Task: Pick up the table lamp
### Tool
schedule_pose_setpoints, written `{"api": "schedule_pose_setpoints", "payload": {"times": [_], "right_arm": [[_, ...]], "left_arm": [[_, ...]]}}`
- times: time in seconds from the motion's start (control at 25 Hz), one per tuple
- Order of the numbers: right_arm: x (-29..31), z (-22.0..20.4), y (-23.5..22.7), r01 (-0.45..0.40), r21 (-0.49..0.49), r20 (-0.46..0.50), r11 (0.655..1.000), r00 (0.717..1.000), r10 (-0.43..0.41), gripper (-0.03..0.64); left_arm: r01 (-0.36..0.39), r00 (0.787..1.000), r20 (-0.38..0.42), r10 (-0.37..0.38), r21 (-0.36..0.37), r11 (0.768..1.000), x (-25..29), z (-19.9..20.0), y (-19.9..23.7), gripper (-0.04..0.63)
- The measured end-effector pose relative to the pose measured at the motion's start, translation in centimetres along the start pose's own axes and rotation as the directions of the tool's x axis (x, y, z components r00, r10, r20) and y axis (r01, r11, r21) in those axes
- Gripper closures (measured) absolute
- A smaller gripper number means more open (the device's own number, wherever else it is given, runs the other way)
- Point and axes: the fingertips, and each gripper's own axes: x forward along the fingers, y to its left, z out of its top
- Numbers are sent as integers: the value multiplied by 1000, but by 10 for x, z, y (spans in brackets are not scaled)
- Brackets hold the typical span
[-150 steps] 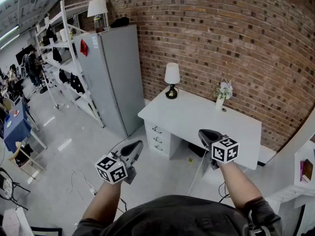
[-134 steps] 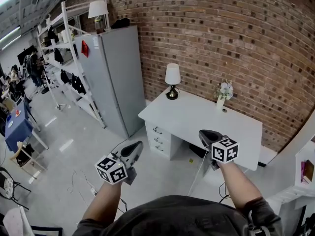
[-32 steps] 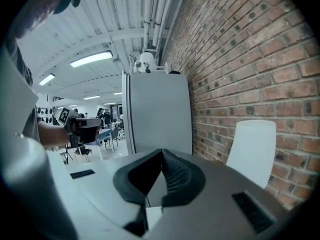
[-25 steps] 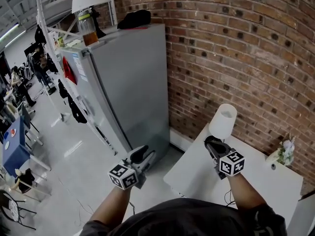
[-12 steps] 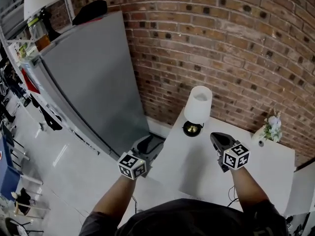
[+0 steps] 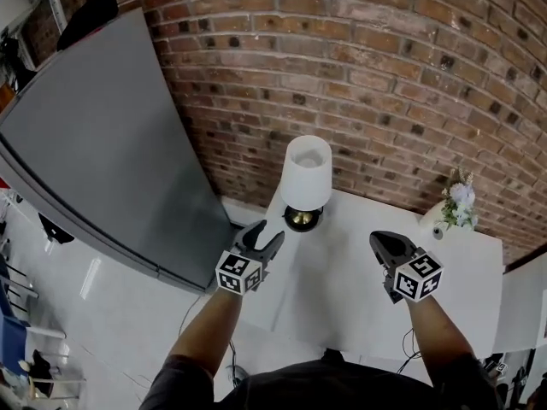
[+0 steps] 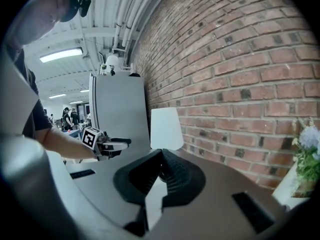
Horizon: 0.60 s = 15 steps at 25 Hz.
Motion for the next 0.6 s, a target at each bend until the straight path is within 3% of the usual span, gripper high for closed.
{"api": "schedule_pose_setpoints", "payload": {"times": [0.6], "right_arm": [[-6, -53, -77, 34, 54, -9, 998, 999, -34, 623]], "left_arm": [[-32, 998, -46, 32, -5, 999, 147, -85, 34, 339]]}}
